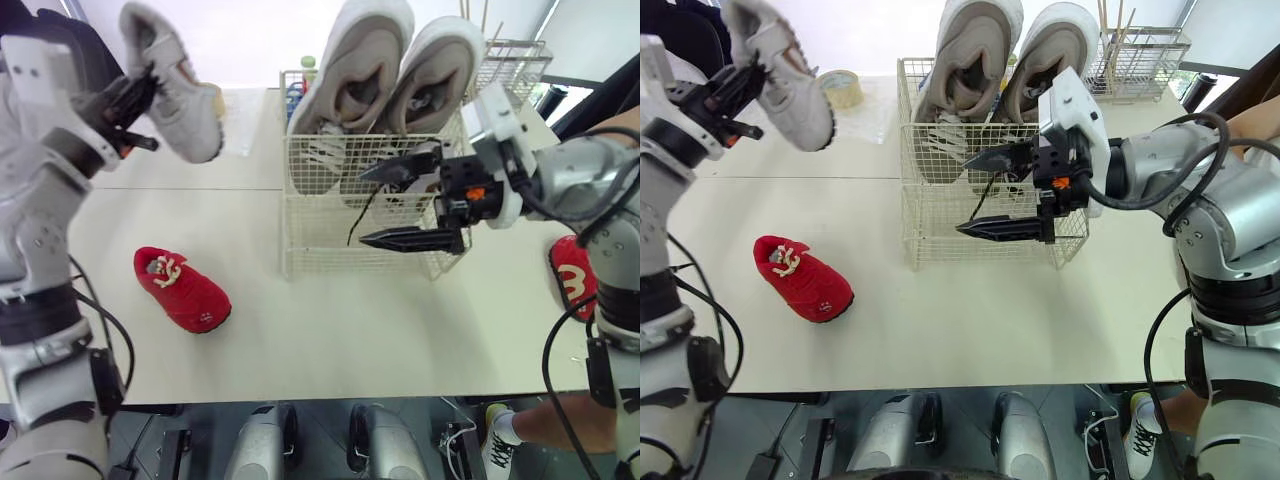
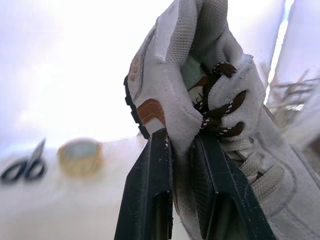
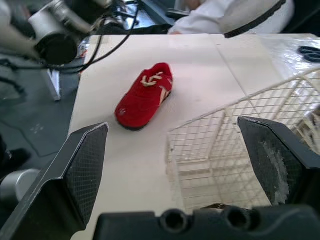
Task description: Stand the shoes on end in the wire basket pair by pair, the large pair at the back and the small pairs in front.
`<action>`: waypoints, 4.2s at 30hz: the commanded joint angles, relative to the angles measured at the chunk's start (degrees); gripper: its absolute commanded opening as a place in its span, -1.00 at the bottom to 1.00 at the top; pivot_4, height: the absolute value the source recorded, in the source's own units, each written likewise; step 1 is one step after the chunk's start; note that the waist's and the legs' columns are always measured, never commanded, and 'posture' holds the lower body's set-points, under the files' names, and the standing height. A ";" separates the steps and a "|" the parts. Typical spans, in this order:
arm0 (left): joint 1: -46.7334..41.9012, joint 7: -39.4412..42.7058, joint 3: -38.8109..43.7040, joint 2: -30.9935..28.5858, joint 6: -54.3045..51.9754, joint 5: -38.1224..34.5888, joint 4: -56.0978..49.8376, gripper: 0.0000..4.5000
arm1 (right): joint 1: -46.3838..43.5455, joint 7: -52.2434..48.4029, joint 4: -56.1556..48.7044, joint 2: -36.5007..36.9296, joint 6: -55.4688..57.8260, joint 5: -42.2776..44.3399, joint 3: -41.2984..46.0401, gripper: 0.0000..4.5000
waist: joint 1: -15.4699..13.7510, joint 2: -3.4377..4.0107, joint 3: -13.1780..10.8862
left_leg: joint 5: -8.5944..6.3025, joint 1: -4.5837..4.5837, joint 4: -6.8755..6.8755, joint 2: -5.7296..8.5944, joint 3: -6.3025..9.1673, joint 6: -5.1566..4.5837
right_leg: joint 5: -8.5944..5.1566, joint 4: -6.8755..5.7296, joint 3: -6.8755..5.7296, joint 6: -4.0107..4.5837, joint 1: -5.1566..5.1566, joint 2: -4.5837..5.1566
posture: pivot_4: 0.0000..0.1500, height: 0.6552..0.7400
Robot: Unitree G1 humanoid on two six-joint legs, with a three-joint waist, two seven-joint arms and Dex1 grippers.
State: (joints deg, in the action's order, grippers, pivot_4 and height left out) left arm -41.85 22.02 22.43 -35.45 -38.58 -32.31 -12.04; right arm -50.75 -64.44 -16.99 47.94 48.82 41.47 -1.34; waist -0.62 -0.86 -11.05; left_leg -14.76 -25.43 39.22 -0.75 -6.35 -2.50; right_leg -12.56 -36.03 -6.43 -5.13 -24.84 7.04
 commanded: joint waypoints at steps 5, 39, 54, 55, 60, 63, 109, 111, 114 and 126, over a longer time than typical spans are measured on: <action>-2.24 -10.06 -7.97 5.34 5.25 7.53 -12.65 -0.79 | -6.10 -4.99 7.10 2.81 -4.46 -5.72 -2.30 1.00 | -0.04 0.07 0.02 | 0.06 0.09 -0.04 -0.08 -0.01 0.07 | 0.00 -0.10 -0.05 0.00 0.01 -0.26 | 1.00 0.93; 10.23 -15.22 -34.88 17.81 51.54 47.55 13.05 -0.79 | 29.11 18.90 -17.44 6.28 28.09 20.83 36.03 1.00 | -1.67 0.15 0.23 | -0.27 0.07 0.07 -0.07 0.19 -0.49 | 0.09 0.15 -0.18 0.11 0.24 0.09 | 1.00 0.93; 23.30 -6.34 -29.87 19.58 33.66 36.19 -6.59 0.75 | 31.23 21.30 -13.23 6.82 18.63 21.68 27.02 1.00 | -1.57 0.36 0.36 | -0.24 0.16 0.09 -0.08 0.21 -0.50 | 0.08 0.06 -0.17 0.12 0.28 -0.19 | 1.00 0.93; 23.91 -6.21 -29.66 19.50 32.52 36.04 -7.85 0.75 | 31.21 20.89 -12.73 7.10 17.98 21.45 26.52 1.00 | -1.56 0.36 0.36 | -0.24 0.15 0.09 -0.08 0.21 -0.50 | 0.08 0.06 -0.18 0.12 0.28 -0.20 | 1.00 0.93; 26.61 -2.76 -26.16 18.23 21.31 29.50 -18.10 0.75 | 29.24 17.61 -9.35 8.57 14.65 18.51 21.26 1.00 | -1.43 0.36 0.35 | -0.25 0.14 0.09 -0.09 0.21 -0.50 | 0.07 0.09 -0.19 0.11 0.27 -0.22 | 1.00 0.93; 24.65 -3.15 -22.12 18.86 12.73 23.47 -23.16 0.75 | 28.32 15.74 -7.38 9.19 13.10 17.10 19.54 1.00 | -1.66 0.36 0.35 | -0.24 0.14 0.09 -0.10 0.22 -0.50 | 0.07 0.07 -0.19 0.11 0.24 -0.23 | 1.00 0.93; 42.67 3.65 -22.94 10.15 0.39 -5.79 -33.58 0.99 | 76.01 57.16 -14.60 -41.81 -29.47 -22.52 41.81 1.00 | -2.36 2.28 1.58 | -0.35 0.12 -0.26 -0.08 0.61 -0.18 | -0.75 0.04 -0.38 0.09 0.31 -0.48 | 1.00 0.93; 44.13 2.85 -19.54 8.83 -1.55 -9.07 -35.69 0.99 | 76.85 57.37 -14.77 -42.54 -30.34 -23.16 39.88 1.00 | -2.43 2.28 1.58 | -0.37 0.12 -0.27 -0.09 0.70 -0.21 | -0.80 0.00 -0.44 0.12 0.31 -0.49 | 1.00 0.93; 46.89 2.24 -15.45 6.44 -3.71 -13.77 -38.33 0.99 | 77.40 58.46 -15.98 -43.57 -31.09 -24.07 37.66 1.00 | -2.63 2.29 1.59 | -0.40 0.13 -0.27 -0.10 0.92 -0.10 | -1.01 -0.11 -0.48 0.21 0.34 -0.54 | 1.00 0.93; 50.84 2.44 -13.31 0.54 -3.76 -18.24 -38.73 0.99 | 76.90 51.73 -25.28 -35.12 -31.10 -27.06 27.05 1.00 | -2.89 2.28 1.59 | -0.38 0.18 -0.19 0.03 1.05 0.15 | -1.32 -0.21 -0.52 0.54 0.46 -0.56 | 1.00 0.93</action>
State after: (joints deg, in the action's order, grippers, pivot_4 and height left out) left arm 9.12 24.28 9.57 -34.84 -43.83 -50.57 -49.61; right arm 24.36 -10.46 -39.74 10.56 18.52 14.78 26.09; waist -3.51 1.41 -9.45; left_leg -15.13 -25.25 39.04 -0.72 -5.32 -2.35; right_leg -13.88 -36.24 -6.93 -4.58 -24.37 6.48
